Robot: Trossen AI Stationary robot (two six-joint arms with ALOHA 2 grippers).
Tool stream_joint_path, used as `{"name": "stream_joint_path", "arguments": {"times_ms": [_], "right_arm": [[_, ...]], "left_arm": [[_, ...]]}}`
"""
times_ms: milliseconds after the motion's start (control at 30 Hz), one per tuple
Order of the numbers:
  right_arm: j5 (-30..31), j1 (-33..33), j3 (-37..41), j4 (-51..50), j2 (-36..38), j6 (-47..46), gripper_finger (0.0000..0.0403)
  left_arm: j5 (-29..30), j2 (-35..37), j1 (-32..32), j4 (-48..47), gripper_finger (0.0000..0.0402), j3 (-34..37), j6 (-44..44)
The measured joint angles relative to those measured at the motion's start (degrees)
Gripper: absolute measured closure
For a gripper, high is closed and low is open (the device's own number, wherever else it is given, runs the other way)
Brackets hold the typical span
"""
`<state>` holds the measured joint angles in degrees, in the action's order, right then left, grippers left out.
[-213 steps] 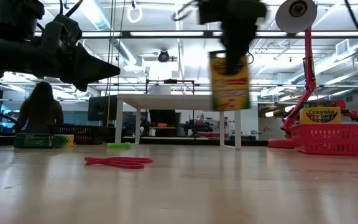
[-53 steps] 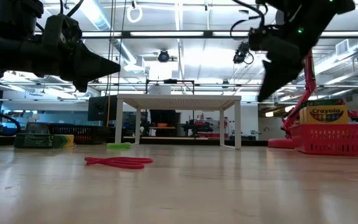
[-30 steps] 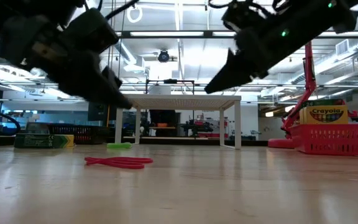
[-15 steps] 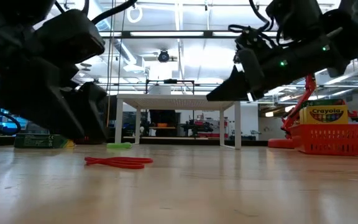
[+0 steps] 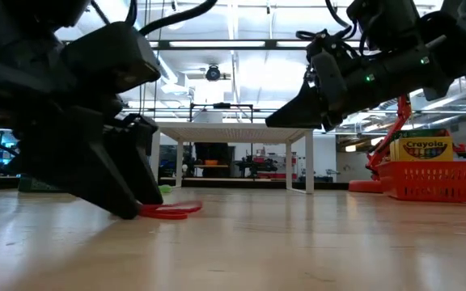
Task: Pick & Place Office Desk Supplies
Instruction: Put the red rubber band into the yellow bin
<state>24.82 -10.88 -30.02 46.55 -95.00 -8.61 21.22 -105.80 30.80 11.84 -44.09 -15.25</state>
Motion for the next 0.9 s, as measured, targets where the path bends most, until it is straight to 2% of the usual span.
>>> {"name": "stream_joint_path", "arguments": {"times_ms": [100,333,433,567,733,900], "right_arm": [[0.1,0.06,0.0,0.08,0.0,2.34,0.0389],[0.52,2.13,0.0,5.22,0.0,10.32,0.0397],[2.2,2.26,0.0,8.11,0.01,12.13,0.0399],[5.08,2.27,0.0,7.29,0.02,7.94,0.0388],[4.98,2.26,0.0,2.0,0.0,7.37,0.0365],[2.39,2.29,0.0,-0.69,0.0,7.09,0.0354]], "left_arm": [[-0.44,-0.02,-0.06,-4.39,0.0245,-2.04,-0.38],[-5.68,0.33,0.09,-7.39,0.0384,-2.8,-2.19],[-5.6,1.4,0.45,-9.88,0.0393,-2.75,-2.21],[-5.39,5.42,0.7,-14.54,0.0396,-2.28,-2.31],[-5.37,13.7,1.96,-23.32,0.0397,-2.47,-4.83],[-8.39,22.92,4.54,-31.26,0.0397,-2.52,-11.39]]}}
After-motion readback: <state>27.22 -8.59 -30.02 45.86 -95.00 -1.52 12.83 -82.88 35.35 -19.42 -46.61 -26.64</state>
